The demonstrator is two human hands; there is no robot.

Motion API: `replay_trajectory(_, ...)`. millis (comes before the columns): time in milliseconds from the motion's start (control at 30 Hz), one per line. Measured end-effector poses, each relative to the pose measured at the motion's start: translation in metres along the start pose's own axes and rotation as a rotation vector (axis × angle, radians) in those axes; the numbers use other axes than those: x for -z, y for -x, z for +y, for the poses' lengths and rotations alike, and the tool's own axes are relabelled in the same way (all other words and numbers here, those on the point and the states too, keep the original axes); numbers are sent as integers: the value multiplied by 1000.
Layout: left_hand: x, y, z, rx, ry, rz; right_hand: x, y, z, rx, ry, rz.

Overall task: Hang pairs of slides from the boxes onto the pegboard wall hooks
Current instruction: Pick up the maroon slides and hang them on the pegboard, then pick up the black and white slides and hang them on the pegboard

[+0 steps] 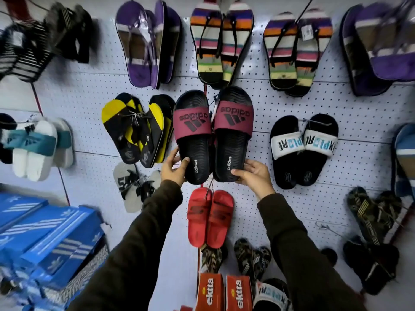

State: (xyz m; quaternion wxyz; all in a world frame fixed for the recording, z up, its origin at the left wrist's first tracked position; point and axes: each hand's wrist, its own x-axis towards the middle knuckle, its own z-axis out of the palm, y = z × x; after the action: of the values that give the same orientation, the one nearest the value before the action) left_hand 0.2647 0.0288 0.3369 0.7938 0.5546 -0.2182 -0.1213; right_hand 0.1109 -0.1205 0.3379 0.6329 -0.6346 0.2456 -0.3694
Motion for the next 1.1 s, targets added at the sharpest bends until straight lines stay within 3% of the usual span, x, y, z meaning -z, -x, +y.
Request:
replay_trajectory(167,-9,-36,7,74,1,20,-8,-24,-2,-90,-18,19)
replay_trajectory(433,-12,-43,-39,272,-17,-6,-15,-32,43,-265,-5,34)
replay_trajectory(700,-7,-37,-73,218,20,102,-9,-21,78,-244,-79,39)
replay_trajectory(933,-9,18,-156,393,37,184,38,10,140,-369,32,85)
replay_trajectory(1100,-17,77,-228,570,-78,118,83,48,190,-530,46,151)
